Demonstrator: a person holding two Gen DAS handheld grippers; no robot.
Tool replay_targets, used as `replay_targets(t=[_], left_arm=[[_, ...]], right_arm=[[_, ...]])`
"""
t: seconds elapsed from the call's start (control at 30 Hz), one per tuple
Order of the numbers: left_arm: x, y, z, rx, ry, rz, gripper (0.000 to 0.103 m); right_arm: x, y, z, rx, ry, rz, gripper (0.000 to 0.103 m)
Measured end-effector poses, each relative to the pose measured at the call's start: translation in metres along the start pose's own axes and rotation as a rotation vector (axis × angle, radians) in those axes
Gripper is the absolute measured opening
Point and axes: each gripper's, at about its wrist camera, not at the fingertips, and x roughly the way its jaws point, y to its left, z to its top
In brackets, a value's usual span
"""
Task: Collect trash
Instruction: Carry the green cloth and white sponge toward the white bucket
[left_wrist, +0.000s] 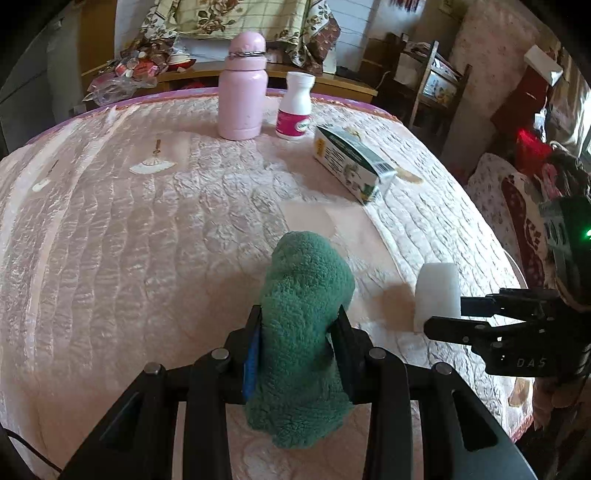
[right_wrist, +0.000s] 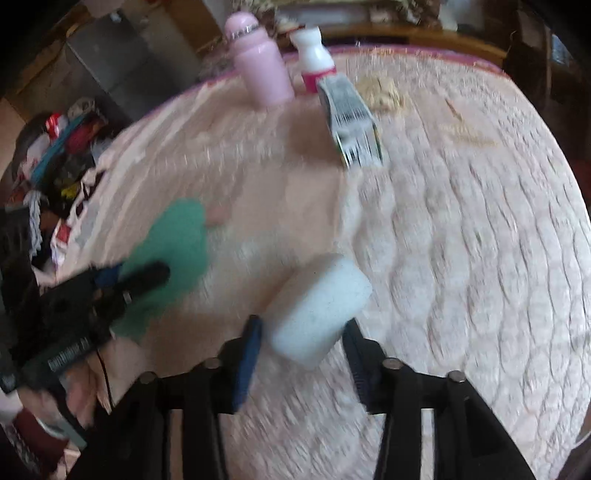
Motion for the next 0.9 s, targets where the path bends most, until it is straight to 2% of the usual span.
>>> replay_targets(t=[0.1,0.13,0.33,0.5,0.77,0.8,0.83,0.87,0.9], left_arm=[[-0.002,-0.005,-0.002,0.007,0.001,-0.005,0.037],[-0.003,-0.006,-0.003,0.011,-0.002,-0.007,0.037],[-0.007,-0.011,-0.002,0.023,-0.010,-0.006,0.037],[-0.009,-0.012,-0.005,0.026,-0.018,0.016,0.037],[-0.014,-0.002,-0.008,0.000,-0.028,0.042,0.037],[-0.015,-0.002,-0.009,-0.001,-0.028,0.044,0.037],[-0.015,-0.002,-0.009,-0.001,-0.029,0.045,0.037],[-0.015,-0.003,-0.010,-0.002,-0.029,0.045,0.037],[-0.015,-0.004,-0.009,-0.002,-0.029,0.044,0.037]], right_arm=[[-0.004,-0.011,-0.014,0.021,-0.006,-0.079,0.076],[-0.008,-0.015,-0.018,0.037,-0.024,-0.112,0.078],[-0.035,-0.015,-0.028,0.106,-0.113,-0.129,0.078],[-0.032,0.001,-0.022,0.177,-0.159,-0.112,0.078],[-0.009,0.019,-0.009,0.188,-0.196,-0.260,0.077],[-0.009,0.019,-0.009,0.183,-0.195,-0.271,0.073],[-0.007,0.018,-0.010,0.176,-0.191,-0.278,0.055],[-0.008,0.017,-0.011,0.172,-0.185,-0.278,0.047],[-0.009,0.014,-0.012,0.172,-0.179,-0.269,0.045]])
